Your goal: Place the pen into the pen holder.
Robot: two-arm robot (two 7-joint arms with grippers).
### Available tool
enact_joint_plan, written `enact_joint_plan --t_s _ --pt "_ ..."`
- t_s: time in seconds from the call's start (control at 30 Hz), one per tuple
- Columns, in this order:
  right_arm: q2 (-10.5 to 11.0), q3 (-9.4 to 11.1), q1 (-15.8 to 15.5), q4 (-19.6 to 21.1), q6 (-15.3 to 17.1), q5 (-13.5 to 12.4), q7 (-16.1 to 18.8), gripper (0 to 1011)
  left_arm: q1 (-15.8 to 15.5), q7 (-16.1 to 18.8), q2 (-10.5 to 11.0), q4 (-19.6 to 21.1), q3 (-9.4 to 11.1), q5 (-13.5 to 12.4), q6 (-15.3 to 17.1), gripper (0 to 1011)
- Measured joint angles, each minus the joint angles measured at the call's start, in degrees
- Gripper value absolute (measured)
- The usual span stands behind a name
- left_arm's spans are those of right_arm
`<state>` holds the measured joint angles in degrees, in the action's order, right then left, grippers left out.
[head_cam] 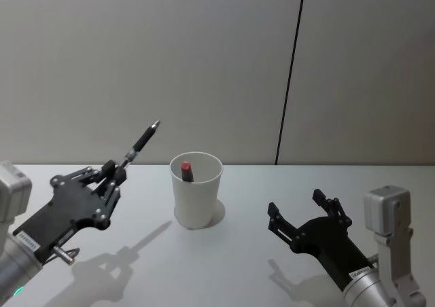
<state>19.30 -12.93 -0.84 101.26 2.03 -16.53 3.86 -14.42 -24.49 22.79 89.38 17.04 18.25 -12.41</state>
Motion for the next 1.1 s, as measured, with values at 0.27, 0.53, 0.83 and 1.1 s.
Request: enact_joint_plan --t_s 0.27,0.53,0.83,1.1 --pt "-0.2 0.4 0.1 0.7 1.5 -2.4 2.0 1001 -4.3 -4.0 -0.1 -1.4 2.2 -1.0 -2.1 177" --pt "-0.8 1.2 0.4 2.2 4.4 -7.8 5.5 1001 -6.4 -6.0 -0.1 -2.1 3.3 -1.5 -3.1 177" --pt "-1.9 2.2 1.1 4.3 8.9 -15.7 9.3 1001 -7.7 -7.2 -0.2 -2.5 4.0 -1.8 -3.7 177" --pt "-3.1 2.9 1.8 5.8 12.8 -22.3 11.6 1001 -8.2 -7.7 -0.2 -2.7 4.3 -2.0 -3.9 178"
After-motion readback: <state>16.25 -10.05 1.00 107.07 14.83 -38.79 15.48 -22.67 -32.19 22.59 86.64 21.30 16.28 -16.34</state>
